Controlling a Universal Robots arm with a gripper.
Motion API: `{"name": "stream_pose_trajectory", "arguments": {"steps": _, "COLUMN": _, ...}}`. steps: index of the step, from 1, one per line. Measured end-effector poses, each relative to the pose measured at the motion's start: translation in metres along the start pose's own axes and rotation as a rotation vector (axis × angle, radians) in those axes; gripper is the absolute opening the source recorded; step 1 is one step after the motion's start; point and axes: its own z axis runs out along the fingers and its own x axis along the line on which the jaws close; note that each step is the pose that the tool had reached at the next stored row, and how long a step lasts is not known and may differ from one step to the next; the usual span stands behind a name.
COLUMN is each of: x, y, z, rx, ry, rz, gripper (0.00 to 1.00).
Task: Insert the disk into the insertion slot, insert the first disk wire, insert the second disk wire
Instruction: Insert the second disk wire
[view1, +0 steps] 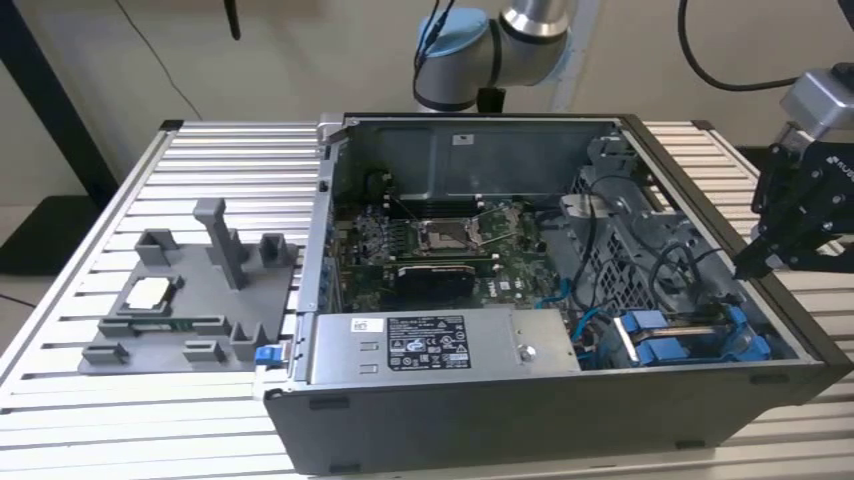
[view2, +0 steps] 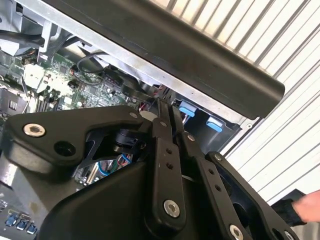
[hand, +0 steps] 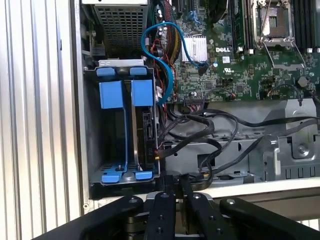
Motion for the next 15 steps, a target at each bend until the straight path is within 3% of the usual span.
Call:
{"name": "stream_pose_trajectory", "arguments": {"steps": 7, "x": 0.0000, "y": 0.0000, "z": 0.0000, "rx": 0.0000, "ry": 0.0000, "rz": 0.000, "gripper": 0.16}}
{"name": "stream_pose_trajectory", "arguments": {"steps": 9, "x": 0.0000, "y": 0.0000, "z": 0.0000, "rx": 0.0000, "ry": 0.0000, "rz": 0.000, "gripper": 0.17}}
{"name": "stream_pose_trajectory", "arguments": {"steps": 10, "x": 0.0000, "y": 0.0000, "z": 0.0001, "rx": 0.0001, "ry": 0.0001, "rz": 0.000, "gripper": 0.24}}
{"name": "stream_pose_trajectory", "arguments": {"steps": 15, "x": 0.0004, "y": -0.0002, "z": 0.0024, "rx": 0.0017, "ry": -0.0035, "rz": 0.000, "gripper": 0.24}}
